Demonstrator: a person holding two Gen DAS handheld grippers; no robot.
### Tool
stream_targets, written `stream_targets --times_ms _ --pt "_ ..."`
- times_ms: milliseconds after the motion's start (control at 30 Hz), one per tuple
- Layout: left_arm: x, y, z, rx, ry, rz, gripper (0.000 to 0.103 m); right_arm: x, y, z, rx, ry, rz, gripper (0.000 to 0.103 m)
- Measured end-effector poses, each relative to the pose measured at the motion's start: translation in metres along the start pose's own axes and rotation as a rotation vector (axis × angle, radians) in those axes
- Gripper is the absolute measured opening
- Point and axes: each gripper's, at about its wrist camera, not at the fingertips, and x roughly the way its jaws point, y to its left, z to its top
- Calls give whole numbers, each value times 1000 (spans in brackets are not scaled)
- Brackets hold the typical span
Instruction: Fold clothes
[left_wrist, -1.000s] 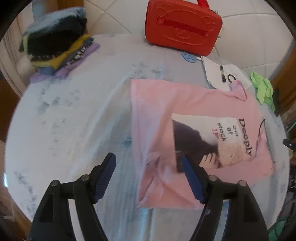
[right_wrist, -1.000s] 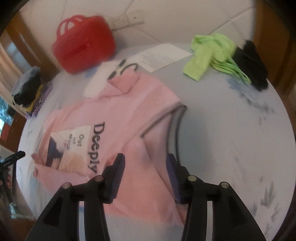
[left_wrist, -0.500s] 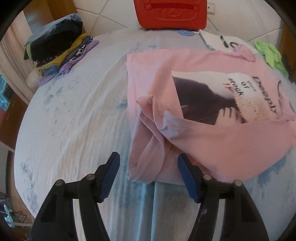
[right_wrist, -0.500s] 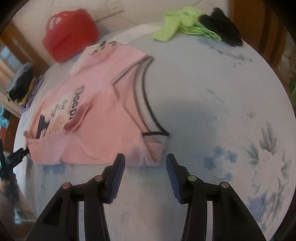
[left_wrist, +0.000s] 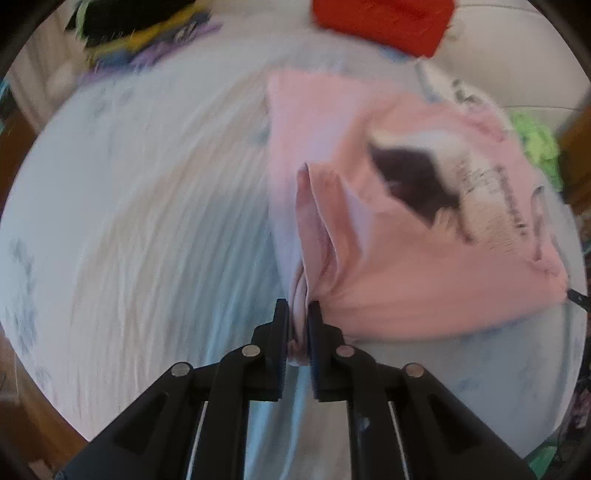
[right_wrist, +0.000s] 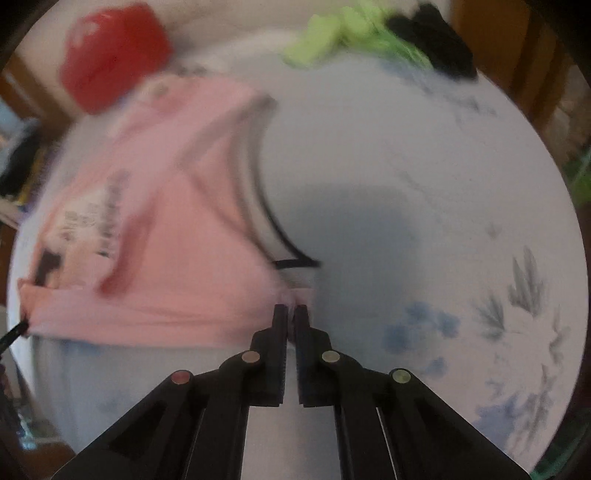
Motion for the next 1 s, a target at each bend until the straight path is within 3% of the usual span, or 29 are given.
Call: stream_targets --times_ms 33,100,133,267,333,433,633,733,867,1000 --pt "-4 1 -1 -8 3 -6 22 -3 -1 -2 1 -4 -4 13" --pt "-20 0 0 -2 -13 -13 28 -8 -2 -7 1 -13 -14 26" --pt "-31 -2 1 13 -33 -13 29 -17 1 -9 -14 -37 -24 26" --pt "-62 -18 20 72 -114 -5 32 -39 18 0 -48 -95 80 28" --pt "-62 -25 32 78 -131 -12 37 -42 31 12 -58 -107 132 28" --pt "-37 -34 43 87 -96 13 37 -39 50 33 -69 -103 169 28" --pt "4 -32 47 93 -38 64 37 -9 95 62 -96 -25 223 28" --pt "22 -23 51 97 18 64 37 14 126 62 -146 86 291 28" --pt "11 -14 69 94 14 9 37 50 151 65 -153 189 279 28" --pt "-18 -7 109 93 -83 -11 37 24 150 106 -55 6 293 31"
